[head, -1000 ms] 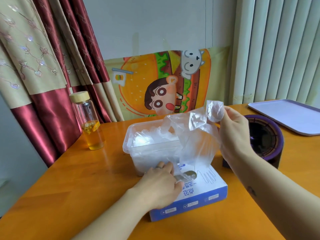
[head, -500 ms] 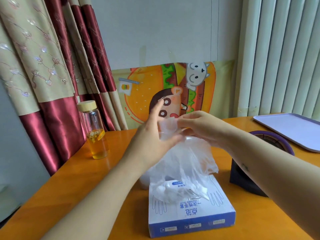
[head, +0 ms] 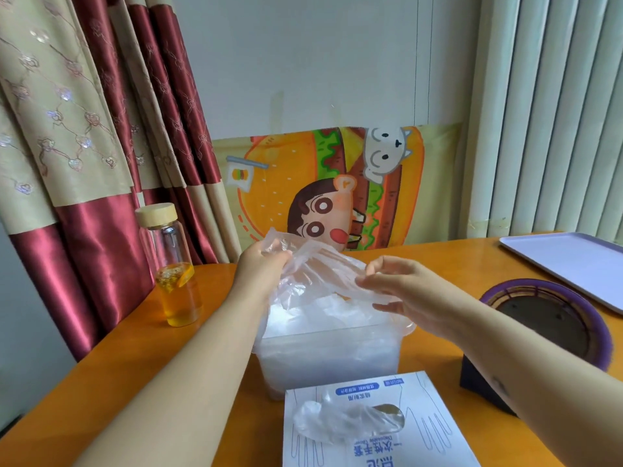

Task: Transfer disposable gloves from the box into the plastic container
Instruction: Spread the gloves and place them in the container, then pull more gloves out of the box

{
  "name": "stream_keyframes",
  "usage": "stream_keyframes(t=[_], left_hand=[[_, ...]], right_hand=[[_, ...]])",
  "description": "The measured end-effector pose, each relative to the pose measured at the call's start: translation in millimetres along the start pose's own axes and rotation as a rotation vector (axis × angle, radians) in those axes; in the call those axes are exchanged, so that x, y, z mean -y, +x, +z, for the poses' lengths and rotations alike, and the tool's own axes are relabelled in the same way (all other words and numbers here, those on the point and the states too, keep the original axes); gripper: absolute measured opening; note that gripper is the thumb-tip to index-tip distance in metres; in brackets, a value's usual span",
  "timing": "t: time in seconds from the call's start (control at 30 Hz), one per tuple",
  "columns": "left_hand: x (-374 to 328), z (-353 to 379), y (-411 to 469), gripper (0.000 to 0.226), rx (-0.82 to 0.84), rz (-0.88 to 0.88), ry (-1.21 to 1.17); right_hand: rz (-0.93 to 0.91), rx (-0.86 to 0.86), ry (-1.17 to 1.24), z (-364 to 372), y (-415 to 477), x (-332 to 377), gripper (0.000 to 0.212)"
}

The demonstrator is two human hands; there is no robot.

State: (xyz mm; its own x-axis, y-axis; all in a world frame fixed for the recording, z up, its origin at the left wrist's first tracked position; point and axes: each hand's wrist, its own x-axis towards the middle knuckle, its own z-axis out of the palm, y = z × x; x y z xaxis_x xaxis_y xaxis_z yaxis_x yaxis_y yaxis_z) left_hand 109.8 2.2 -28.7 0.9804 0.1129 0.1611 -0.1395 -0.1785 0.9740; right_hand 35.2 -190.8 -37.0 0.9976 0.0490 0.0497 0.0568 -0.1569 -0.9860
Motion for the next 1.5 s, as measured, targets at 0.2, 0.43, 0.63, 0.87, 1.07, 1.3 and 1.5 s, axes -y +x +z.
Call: stream_keyframes(t=[0.2,0.43,0.63,0.87,1.07,1.3,1.5], left_hand=[[12.8,10.7,15.7,0.058,0.055,-0.195,-0.265],[9.4,-26.3,26.2,0.051,-0.200,0.110,0.044],[-6.6,4.4,-0.1,0.029,0.582,0.478,0.855],[18.8,22.3,8.4,0.037,0.883,0.156,1.225],[23.2,30.4,13.5,0.028,0.914,0.191,1.220],[66.9,31.6,32.7,0.049,0.844,-0.005,1.444],[65.9,38.9,34.3,0.048,0.867,-0.187,1.535]], right_hand=[[0.005,-0.070,-0.072,1.9,32.3,-10.6,0.028],[-0.027,0.015,-0.715,-6.3,52.2,-11.0,0.070],[-0.023,0.082,-1.266,11.8,65.7,-14.4,0.068],[-0.183,0.025,-1.773,18.0,52.1,-6.7,0.038],[-0.104,0.370,-1.455,32.9,75.0,-12.1,0.061],[0.193,0.528,-1.513,20.6,100.1,-52.5,0.059],[0.334,0.605,-1.510,20.7,107.9,-59.5,0.092]])
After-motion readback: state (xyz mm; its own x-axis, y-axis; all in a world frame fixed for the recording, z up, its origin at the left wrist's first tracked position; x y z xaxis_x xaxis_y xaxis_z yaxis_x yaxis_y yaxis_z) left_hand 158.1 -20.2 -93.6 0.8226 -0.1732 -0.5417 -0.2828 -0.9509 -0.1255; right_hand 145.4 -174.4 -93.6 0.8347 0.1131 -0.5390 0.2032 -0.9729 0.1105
